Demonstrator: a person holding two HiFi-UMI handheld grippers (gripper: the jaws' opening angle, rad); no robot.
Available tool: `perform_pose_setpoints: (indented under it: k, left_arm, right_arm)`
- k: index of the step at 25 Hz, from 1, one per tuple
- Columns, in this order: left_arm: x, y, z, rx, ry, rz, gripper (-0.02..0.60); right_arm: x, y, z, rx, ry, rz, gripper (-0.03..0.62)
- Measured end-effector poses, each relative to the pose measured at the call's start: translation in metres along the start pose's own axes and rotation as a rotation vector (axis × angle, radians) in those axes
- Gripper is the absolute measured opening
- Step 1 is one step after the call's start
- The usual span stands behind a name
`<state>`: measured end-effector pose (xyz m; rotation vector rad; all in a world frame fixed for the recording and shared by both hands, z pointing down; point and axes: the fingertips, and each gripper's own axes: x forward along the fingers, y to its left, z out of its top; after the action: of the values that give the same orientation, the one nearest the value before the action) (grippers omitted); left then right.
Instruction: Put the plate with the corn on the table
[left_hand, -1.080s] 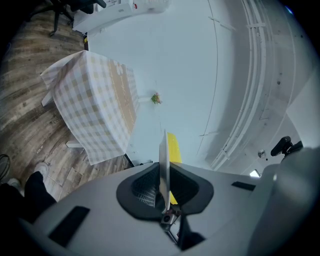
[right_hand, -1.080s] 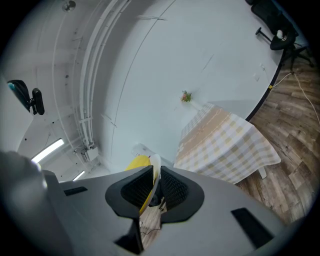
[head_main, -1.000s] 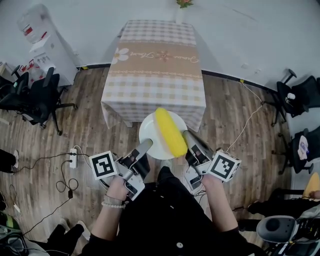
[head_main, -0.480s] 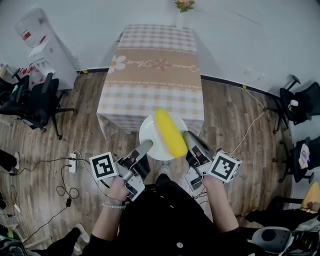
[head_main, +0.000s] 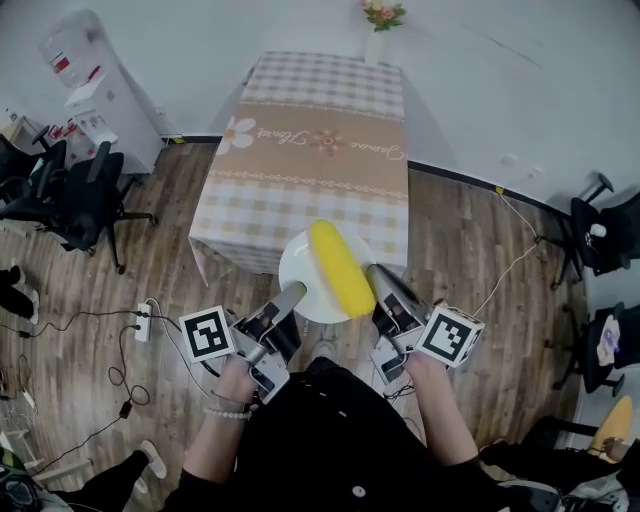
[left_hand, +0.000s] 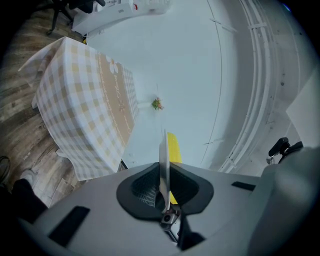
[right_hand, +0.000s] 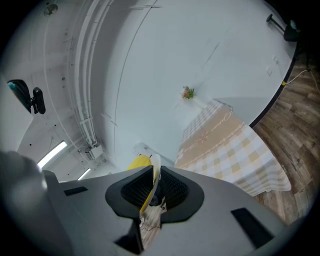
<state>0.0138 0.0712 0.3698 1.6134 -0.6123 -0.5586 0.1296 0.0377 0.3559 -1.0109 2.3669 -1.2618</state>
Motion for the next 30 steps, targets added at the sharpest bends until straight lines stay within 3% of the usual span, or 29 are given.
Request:
perform_pose_setpoints:
  k: [11, 30]
  left_arm:
    - [0.007, 0.010, 0.031, 0.001, -0.036, 0.004, 0.043]
    - [0.026, 0.018, 0.027, -0.019, -0.007, 0.024, 0.043]
  right_arm:
    - [0.036, -0.011, 0.006, 0.003, 0.026, 0.019, 0.074]
    - [0.029, -0.029, 0.016, 0.028, 0.004, -0.011, 0.074]
